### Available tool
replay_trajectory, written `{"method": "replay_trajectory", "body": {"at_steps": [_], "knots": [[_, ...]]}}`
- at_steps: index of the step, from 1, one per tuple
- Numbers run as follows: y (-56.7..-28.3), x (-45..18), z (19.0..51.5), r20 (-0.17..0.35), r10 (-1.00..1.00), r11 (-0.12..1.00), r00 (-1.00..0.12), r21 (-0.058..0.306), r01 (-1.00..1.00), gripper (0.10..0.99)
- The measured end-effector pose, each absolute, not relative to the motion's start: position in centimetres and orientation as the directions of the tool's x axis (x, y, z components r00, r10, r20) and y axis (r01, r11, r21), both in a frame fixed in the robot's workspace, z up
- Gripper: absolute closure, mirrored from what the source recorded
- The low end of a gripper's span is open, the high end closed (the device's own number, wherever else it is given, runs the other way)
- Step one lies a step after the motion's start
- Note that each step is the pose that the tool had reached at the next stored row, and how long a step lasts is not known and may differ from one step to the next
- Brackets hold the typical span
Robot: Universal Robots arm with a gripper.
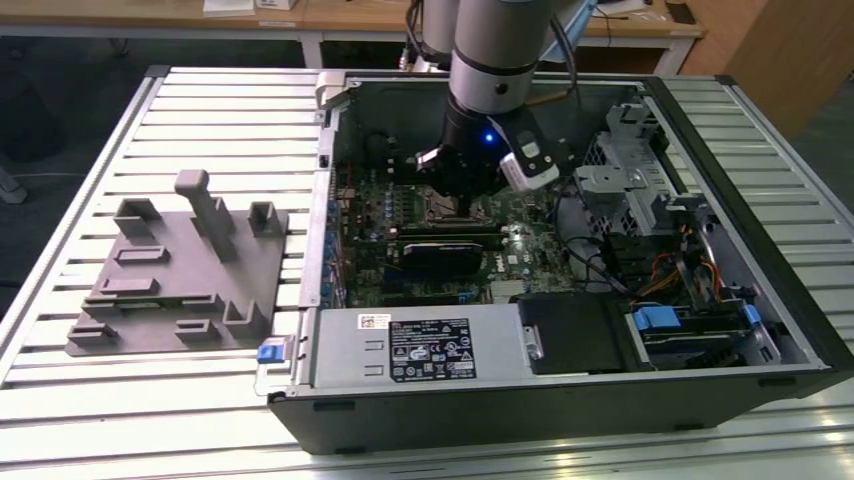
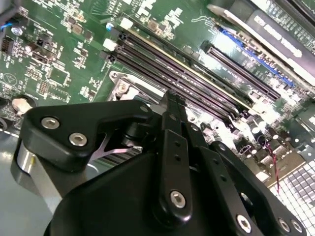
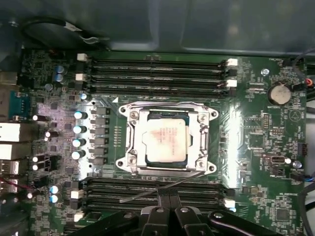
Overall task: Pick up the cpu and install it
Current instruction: 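Install the second cpu locking lever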
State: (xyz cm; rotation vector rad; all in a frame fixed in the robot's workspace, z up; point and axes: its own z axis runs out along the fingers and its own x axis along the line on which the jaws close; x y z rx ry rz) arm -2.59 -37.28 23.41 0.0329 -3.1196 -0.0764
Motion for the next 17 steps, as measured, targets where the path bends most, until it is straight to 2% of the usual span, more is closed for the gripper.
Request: {"method": "replay_trajectory", "body": {"at_steps": [17], "knots": [[-37.28,-3.35,22.93,0.020,-0.022,0.999,-1.000,0.049,-0.021,0.980]]}}
